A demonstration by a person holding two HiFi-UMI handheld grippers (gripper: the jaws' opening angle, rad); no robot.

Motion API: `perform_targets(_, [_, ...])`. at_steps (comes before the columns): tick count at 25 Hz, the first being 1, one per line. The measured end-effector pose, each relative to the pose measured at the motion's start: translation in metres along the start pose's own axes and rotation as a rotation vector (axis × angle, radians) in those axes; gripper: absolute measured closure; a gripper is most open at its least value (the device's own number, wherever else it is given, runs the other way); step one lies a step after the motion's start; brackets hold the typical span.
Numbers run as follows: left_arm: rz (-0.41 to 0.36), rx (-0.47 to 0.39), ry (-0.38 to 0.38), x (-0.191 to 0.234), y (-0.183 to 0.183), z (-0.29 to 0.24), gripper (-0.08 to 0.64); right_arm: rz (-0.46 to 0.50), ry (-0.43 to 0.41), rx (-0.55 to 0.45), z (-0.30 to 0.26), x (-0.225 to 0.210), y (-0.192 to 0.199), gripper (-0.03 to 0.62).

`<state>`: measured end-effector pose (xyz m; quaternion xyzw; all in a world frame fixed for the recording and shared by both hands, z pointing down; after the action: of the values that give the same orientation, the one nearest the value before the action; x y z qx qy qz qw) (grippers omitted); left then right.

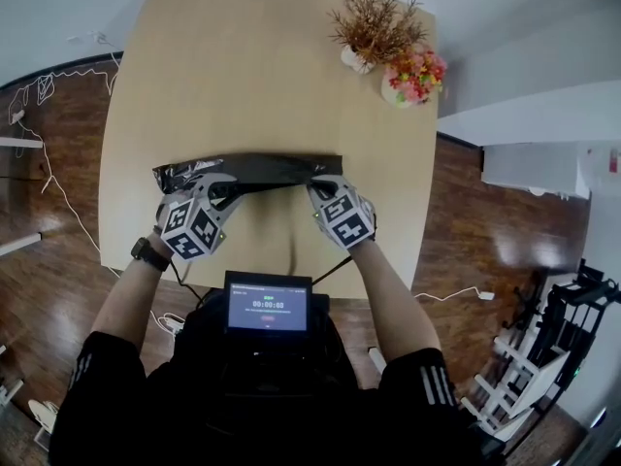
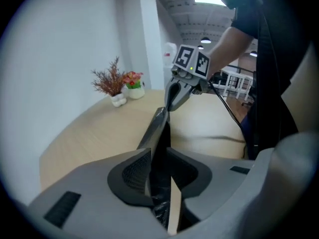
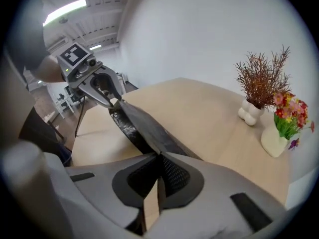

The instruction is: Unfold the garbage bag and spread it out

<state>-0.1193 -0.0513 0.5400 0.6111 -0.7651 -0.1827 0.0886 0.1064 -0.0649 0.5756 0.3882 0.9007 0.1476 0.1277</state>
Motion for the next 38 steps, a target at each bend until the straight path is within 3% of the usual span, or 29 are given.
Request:
perform_targets(3, [0.023,0.028,-0.014,0.000,0.009,0.002,0.411,-0.032,-0.012,0.007,-0.001,-0.004,-0.003,0.586])
perform_targets(7, [0.016,0.002,-0.028,0.001,0.008,0.010,0.411,-0.055,-0.031,0.009,-0.006,-0.011,-0.006,0.586])
perform_targets(11, [-0.067,-0.054,0.078,-0.033,-0.015,-0.002,0.414,-0.068,-0.038,0.010,-0.008,-0.018,-0.013,0.586])
perform_targets(14, [-0.088,0.012,0.165,-0.059,-0.027,-0.042,0.413,-0.078,-0.056,0.014,-0.009,-0.022,-0.019,0.586])
perform_targets(17, [0.042,0.091,0.187,-0.048,-0.033,-0.084,0.411,-0.090,-0.074,0.016,-0.008,-0.024,-0.024,0.586])
perform_targets(19, [0.166,0.126,0.169,-0.030,-0.031,-0.103,0.411,-0.098,-0.077,0.020,-0.010,-0.026,-0.023,0.586])
perform_targets(21, [0.239,0.165,0.141,-0.017,-0.025,-0.115,0.411,-0.101,-0.076,0.024,-0.011,-0.026,-0.021,0.586])
perform_targets(24, [0.249,0.237,0.113,-0.010,-0.011,-0.135,0.411,-0.105,-0.073,0.035,-0.012,-0.028,-0.016,0.586])
perform_targets(28, [0.284,0.259,0.171,-0.008,-0.007,-0.140,0.410,-0.102,-0.074,0.033,-0.011,-0.029,-0.015,0.586])
perform_targets(33, [0.235,0.283,0.334,-0.022,-0.007,-0.131,0.410,-0.107,-0.054,0.035,-0.010,-0.041,-0.017,0.586])
perform_targets(38, [0.163,0.300,0.419,-0.044,0.000,-0.124,0.411,-0.075,-0.036,0.057,-0.012,-0.050,-0.021,0.586])
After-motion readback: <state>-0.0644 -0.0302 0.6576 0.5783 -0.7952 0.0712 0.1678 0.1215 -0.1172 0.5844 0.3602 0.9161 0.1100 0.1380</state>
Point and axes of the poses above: the fingertips, and each gripper's own axes: z backward along the fingers, x to its left, y out of its underside, the point moved 8 cm from there along z, backward along the fingers, and after that the axes turned 15 degrees about x, right-handed, at the moved point
